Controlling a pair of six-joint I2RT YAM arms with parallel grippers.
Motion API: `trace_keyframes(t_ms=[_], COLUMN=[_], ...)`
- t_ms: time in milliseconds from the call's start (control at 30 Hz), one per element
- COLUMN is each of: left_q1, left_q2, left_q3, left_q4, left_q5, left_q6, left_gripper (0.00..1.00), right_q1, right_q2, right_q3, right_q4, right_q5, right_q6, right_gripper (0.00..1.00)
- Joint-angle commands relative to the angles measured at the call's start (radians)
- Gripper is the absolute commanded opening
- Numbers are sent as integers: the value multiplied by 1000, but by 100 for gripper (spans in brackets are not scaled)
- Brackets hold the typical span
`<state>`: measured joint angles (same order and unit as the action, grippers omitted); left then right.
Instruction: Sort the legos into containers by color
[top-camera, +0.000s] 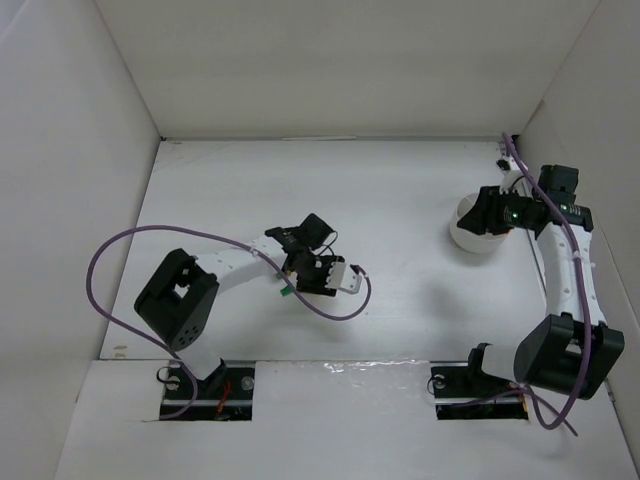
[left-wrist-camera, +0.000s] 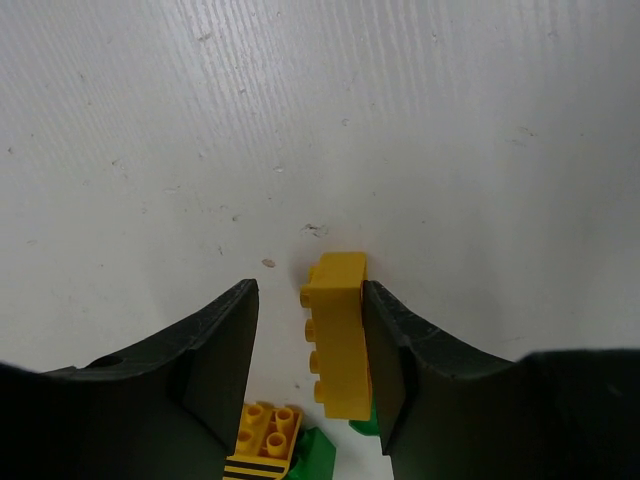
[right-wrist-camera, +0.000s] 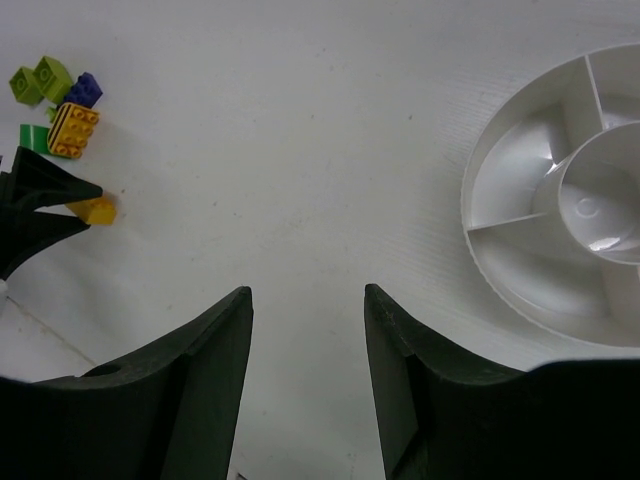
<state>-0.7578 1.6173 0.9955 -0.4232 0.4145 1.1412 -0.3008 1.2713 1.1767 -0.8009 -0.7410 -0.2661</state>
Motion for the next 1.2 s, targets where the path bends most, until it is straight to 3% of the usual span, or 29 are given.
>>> trace_keyframes(t_ms=[0, 433, 633, 967, 1167], left_q1=[-18, -63, -72, -92, -103], left_q2=[22, 93, 104, 156, 176], left_q3=[61, 114, 134, 209, 242], left_q4=[-61, -175, -198, -245, -266], left_q5=[-5, -129, -166, -187, -187], left_q6=[2, -11, -31, -40, -49], left_gripper=[42, 42, 56, 54, 46], right_q1=[-15, -34, -34, -34, -55], right_q2=[-13, -32, -23, -41, -41], right_q3=[-21, -60, -80, -123, -123], right_q4=[37, 37, 57, 77, 77], right_q5=[-14, -23, -43, -43, -43], right_q6=[-4, -24, -24, -44, -55], right_gripper=[54, 54, 54, 54, 54])
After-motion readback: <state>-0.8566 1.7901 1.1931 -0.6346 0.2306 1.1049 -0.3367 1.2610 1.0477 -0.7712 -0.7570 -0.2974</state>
